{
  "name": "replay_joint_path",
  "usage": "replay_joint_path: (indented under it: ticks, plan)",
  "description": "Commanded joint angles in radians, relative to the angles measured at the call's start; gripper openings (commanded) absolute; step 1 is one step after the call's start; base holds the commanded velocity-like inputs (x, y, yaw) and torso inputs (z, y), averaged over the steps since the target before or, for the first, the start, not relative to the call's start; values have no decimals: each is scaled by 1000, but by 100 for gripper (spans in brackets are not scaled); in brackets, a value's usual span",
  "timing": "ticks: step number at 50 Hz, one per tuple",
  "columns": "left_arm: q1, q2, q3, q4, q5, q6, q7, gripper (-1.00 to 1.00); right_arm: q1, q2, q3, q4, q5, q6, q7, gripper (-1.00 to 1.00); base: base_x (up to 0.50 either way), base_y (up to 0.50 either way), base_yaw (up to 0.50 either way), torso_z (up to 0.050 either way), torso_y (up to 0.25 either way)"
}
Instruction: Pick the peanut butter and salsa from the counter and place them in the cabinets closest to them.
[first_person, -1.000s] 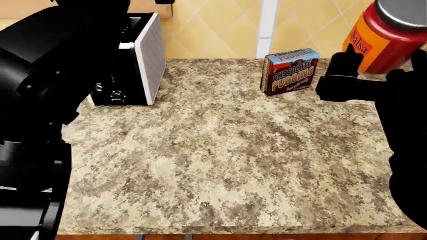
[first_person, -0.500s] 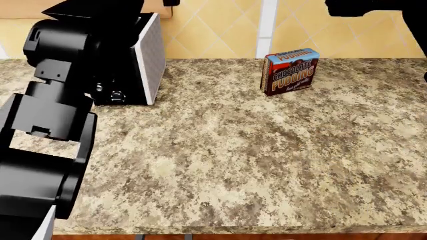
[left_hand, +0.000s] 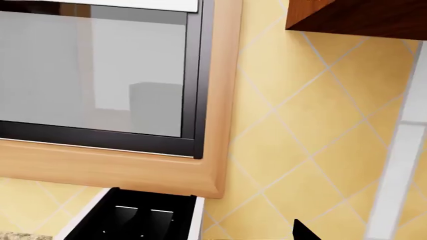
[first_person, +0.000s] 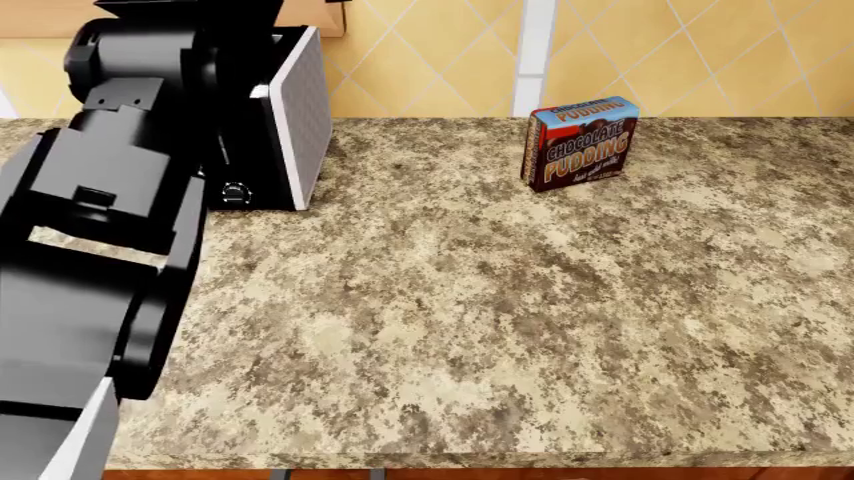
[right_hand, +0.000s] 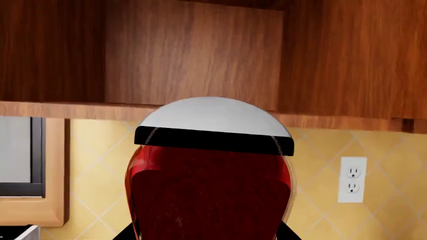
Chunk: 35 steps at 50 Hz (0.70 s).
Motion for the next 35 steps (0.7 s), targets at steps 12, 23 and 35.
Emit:
replay_joint_path:
  ticks: [12, 23, 35]
  plan:
    - [-28, 18, -180, -66, 178, 15, 14, 100, 1, -22, -34, 31, -95, -19, -98, -100, 0, 0, 0, 0, 0]
    - [-32, 22, -235, -67, 246, 12, 21, 100, -100, 1, -30, -17, -123, -65, -126, -100, 0, 0, 0, 1, 1]
    - [-39, 23, -264, -67, 270, 4, 23, 100, -128, 15, -42, -23, -107, -53, -109, -100, 222, -1, 0, 0, 0]
